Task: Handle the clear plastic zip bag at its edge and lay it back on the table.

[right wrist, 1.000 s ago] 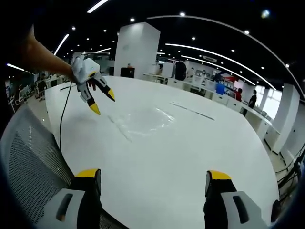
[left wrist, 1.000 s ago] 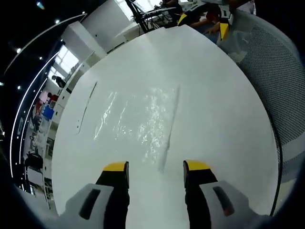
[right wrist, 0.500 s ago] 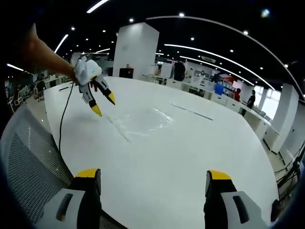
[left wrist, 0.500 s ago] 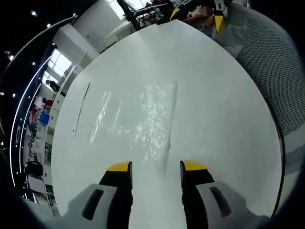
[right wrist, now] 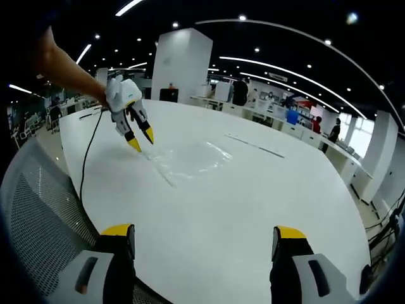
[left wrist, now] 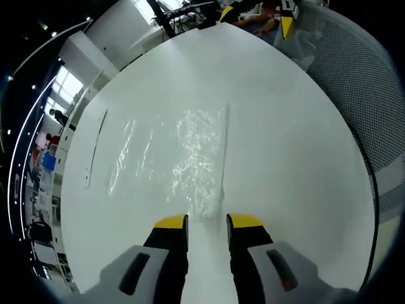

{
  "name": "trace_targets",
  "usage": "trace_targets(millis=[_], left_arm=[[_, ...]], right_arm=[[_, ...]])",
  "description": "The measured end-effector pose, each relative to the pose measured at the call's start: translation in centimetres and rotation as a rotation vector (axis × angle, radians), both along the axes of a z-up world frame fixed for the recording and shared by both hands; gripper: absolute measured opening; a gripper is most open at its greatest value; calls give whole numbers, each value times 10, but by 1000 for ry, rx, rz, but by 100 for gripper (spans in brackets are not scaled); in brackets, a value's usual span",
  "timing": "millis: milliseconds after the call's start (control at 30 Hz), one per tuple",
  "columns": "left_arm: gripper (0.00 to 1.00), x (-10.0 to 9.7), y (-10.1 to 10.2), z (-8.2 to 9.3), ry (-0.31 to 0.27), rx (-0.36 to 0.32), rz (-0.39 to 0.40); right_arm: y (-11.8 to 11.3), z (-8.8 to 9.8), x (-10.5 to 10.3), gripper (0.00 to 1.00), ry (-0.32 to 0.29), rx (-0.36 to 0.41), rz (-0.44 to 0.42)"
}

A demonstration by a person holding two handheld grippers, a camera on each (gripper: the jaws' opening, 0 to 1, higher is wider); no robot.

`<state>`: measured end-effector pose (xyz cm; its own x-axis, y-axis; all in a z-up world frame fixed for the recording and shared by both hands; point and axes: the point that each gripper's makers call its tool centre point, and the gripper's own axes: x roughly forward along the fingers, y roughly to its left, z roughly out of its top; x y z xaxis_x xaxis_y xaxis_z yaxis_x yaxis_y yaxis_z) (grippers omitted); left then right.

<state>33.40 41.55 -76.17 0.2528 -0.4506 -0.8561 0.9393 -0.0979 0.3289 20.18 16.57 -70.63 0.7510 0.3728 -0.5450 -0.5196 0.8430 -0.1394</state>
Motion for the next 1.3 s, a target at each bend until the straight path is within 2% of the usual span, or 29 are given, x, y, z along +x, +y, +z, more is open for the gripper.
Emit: trace_targets(millis=[567,833,967,1033,1300], left_arm=[[17,10,-2,-11,54,49,-36],[14,9,-4,-14,104,51,-26],[7,2,-4,-14,164,48,-4],[4,2,-4,-15,174,49,-2],[0,0,-6,-15,159,54,-16]], right_arm=[[-1,-2,0,88,10,-6,-1],[-1,-2,-1,88,11,-8,1],[-1,-1,0,88,8,-2,-2],[-1,-1,0,88,7,-1,-5],[-2,0,0,87,1,1,-11]])
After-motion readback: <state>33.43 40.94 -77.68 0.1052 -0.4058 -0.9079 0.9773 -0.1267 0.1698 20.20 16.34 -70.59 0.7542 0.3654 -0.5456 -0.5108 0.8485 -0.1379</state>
